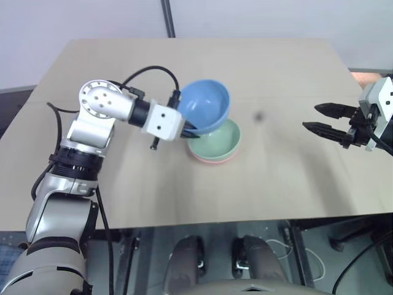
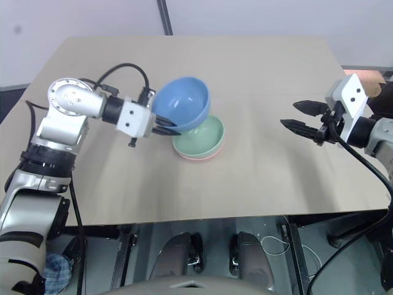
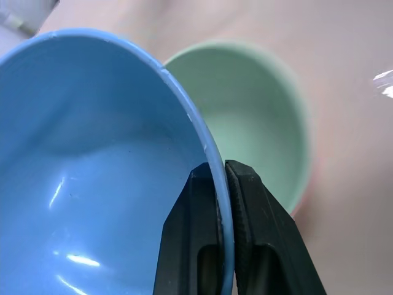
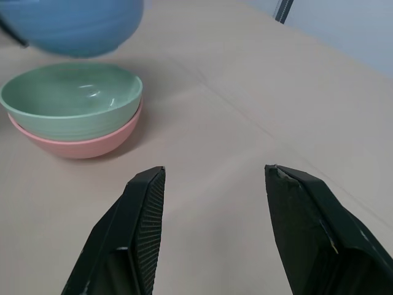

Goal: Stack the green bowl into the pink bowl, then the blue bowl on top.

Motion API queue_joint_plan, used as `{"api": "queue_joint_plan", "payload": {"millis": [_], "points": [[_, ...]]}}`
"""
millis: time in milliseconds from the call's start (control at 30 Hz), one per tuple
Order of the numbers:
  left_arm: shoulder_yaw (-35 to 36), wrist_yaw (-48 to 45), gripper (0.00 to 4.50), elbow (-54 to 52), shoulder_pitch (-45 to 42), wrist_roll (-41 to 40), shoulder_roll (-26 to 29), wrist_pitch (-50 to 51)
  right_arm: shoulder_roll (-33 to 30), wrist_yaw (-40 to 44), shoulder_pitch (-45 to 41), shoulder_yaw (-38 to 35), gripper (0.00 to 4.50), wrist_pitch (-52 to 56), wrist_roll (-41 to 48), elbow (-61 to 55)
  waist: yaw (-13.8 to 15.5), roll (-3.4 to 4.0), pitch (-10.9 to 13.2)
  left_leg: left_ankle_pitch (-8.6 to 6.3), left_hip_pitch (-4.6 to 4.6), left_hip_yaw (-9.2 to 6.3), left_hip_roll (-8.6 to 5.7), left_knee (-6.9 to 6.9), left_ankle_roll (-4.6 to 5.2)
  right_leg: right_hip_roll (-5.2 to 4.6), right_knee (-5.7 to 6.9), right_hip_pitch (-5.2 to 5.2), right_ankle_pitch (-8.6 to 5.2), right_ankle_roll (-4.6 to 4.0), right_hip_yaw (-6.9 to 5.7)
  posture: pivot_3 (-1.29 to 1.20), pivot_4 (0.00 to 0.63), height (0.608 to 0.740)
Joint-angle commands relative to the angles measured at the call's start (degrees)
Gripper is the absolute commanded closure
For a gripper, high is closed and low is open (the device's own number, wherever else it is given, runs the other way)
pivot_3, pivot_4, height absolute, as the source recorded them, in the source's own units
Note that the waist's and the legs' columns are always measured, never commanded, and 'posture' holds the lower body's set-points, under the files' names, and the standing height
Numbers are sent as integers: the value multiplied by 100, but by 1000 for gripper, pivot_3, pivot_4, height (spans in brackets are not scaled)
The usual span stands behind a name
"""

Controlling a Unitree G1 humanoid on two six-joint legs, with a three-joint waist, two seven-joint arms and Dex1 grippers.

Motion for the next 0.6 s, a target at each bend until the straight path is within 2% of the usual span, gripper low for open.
{"api": "queue_joint_plan", "payload": {"millis": [33, 167, 300, 400, 433, 600], "points": [[16, -104, 4455, -317, 15, -150, 59, 98, -42, -82, -78, -89, 1643, -116, 33, -84, 2, 0, 0, 0, 0, -1, 0, 1, 0, 1, 0, 0, -2, 3, 0, 0, 150, 740], [20, -77, 4455, -210, 52, -72, 55, 85, -67, -97, -23, -129, 1643, -124, 56, -115, 1, 0, 0, 0, 0, -1, 1, 0, 0, 3, 0, 0, -4, 6, 0, 0, 150, 740], [43, 87, 2918, -208, 128, -72, -75, 29, -70, -111, -33, -124, 1643, -138, 53, -100, 4, 0, 0, 0, 0, -1, 0, 1, 0, 2, 0, 0, -4, 6, 0, 0, 150, 740], [70, 226, 1424, -168, 147, -51, -161, -139, -74, -108, -42, -117, 1643, -147, 56, -92, 3, 0, 0, 0, 0, -1, 0, 1, 0, 2, 0, 1, -4, 6, 0, 0, 150, 740], [65, 215, 1058, -126, 133, -44, -161, -194, -81, -102, -52, -108, 1643, -151, 52, -81, 5, 0, 0, 0, 0, -2, 0, 0, 0, 2, 0, 1, -4, 6, 0, 0, 150, 740], [141, 294, 1058, -38, 139, -88, -148, -167, -101, -80, -90, -81, 1643, -168, 43, -46, 1, 0, 0, 0, 1, -2, 1, 0, 0, 3, 0, 2, -4, 6, 0, 0, 150, 740]]}}
